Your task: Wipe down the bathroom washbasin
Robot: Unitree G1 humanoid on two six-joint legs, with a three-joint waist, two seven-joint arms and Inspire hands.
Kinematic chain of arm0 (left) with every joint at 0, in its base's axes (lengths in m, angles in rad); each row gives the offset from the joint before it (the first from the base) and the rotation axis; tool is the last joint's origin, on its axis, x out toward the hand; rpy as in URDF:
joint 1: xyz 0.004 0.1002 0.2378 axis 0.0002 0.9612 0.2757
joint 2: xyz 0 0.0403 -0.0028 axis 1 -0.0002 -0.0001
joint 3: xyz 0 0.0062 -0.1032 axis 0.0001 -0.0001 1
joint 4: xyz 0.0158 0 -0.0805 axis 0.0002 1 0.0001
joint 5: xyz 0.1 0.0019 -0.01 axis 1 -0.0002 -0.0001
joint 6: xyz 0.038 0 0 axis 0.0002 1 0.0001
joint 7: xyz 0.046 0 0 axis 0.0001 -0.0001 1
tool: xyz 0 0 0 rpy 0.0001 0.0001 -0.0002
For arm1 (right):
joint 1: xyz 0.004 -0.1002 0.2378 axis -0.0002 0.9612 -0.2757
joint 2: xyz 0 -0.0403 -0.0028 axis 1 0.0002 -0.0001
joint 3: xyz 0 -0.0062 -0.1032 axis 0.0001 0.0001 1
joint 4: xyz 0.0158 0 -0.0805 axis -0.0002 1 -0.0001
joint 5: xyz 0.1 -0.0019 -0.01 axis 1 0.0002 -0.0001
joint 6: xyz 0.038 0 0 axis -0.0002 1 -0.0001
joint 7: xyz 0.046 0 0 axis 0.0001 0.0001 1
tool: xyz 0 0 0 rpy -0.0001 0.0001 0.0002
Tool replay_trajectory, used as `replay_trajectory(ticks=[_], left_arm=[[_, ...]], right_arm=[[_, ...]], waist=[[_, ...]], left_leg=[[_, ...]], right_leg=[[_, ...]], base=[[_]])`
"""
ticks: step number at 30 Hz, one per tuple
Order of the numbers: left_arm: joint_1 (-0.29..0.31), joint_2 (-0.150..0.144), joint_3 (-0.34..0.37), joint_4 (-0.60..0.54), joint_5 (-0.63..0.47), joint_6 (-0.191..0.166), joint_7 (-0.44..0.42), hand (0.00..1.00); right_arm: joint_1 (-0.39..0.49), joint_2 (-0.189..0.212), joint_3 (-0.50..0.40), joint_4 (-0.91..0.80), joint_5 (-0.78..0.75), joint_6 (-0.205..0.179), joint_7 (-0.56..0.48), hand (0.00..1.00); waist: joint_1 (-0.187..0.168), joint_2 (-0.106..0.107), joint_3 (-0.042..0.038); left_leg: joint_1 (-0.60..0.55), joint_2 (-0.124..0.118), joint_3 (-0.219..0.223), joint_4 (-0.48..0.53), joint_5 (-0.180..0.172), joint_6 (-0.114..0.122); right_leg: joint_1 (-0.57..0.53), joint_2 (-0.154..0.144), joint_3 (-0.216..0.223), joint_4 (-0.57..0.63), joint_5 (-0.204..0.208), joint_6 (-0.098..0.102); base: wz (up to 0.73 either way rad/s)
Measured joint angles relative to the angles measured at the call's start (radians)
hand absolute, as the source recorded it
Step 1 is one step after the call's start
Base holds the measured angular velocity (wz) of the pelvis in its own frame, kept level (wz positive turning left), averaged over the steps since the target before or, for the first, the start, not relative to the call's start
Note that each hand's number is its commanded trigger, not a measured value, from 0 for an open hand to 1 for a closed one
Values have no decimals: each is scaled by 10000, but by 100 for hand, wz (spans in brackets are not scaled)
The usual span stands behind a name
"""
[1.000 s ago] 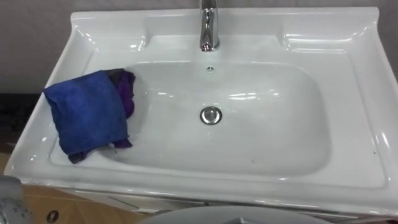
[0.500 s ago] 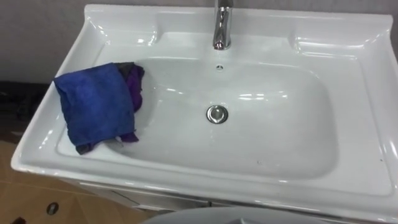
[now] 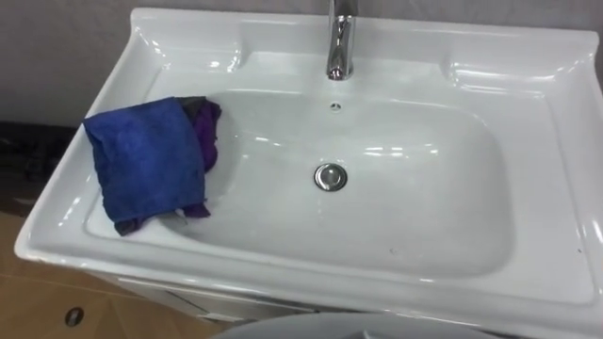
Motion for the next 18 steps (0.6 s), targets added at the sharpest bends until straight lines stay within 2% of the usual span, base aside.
replay_trajectory(ticks=[3,5,7,13,16,18], left_arm=[[-87,-15,-148,263,139,334,-992,0],[-123,-25,-220,354,243,647,-1585,0],[-296,-30,-294,480,817,1072,-2214,0],[-770,-34,-641,429,1586,1545,-3123,0],[-1021,3,-1131,423,1972,1845,-3479,0],[-1183,9,-1312,412,2202,1960,-3770,0]], right_arm=[[1,2,3,19,-135,59,195,0],[8,0,11,20,-138,83,301,0],[1,-2,101,75,-178,259,475,0],[-7,24,427,321,-184,799,890,0],[-183,68,507,374,-605,1011,1135,0],[-223,96,638,376,-1028,1156,1195,0]], waist=[[-34,-38,6],[-119,-44,9],[-224,-47,14],[-373,-167,40],[-585,-307,129],[-658,-355,140]], left_leg=[[46,1,77,-3,0,0],[39,0,85,-3,0,1],[27,0,80,-6,0,0],[28,-1,116,-12,0,0],[-35,1,216,-8,0,0],[-79,2,317,-7,0,0]], right_leg=[[13,-6,48,-1,1,3],[-3,-6,72,-4,3,6],[-15,-4,81,-6,1,8],[-22,-2,106,-14,-11,19],[-75,-4,106,-26,-27,27],[-120,-13,112,-25,-27,29]], base=[[-4],[-2],[0],[0],[0],[0]])
